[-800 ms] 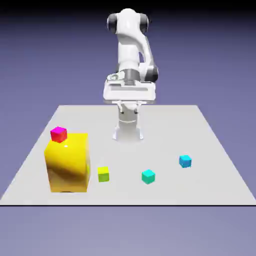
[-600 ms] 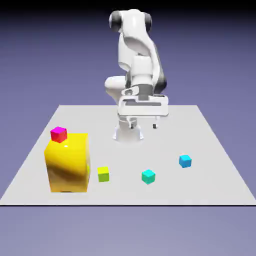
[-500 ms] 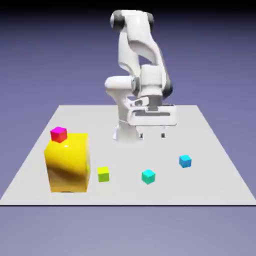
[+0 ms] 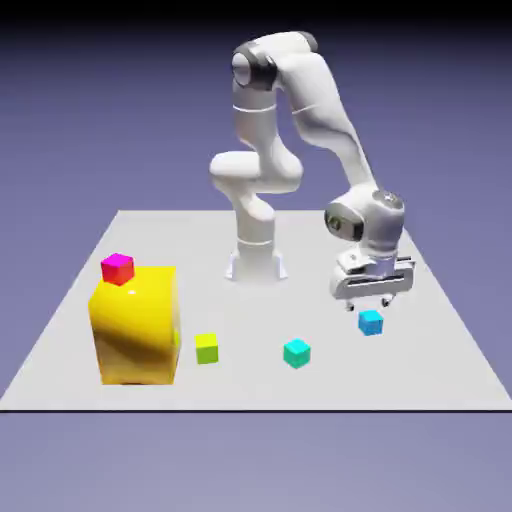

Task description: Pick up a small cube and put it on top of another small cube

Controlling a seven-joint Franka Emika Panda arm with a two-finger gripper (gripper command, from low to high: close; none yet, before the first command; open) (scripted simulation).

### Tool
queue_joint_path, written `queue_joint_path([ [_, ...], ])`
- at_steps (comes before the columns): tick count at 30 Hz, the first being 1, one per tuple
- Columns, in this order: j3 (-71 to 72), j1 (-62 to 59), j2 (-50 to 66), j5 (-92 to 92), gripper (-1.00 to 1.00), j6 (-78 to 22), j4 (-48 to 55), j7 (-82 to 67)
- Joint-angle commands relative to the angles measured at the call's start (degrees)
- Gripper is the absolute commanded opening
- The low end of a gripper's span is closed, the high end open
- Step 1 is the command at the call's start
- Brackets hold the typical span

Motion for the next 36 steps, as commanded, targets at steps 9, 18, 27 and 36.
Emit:
queue_joint_path([
  [9,-16.60,13.38,10.90,-15.08,0.00,7.97,2.00,10.74],
  [18,-6.15,4.96,4.04,-5.59,-1.00,2.95,0.74,3.98],
  [27,-8.59,-10.38,-5.41,10.36,-1.00,-0.18,-1.79,8.80],
  [36,-24.07,-29.07,-15.14,29.01,-1.00,-0.50,-5.03,24.65],
])
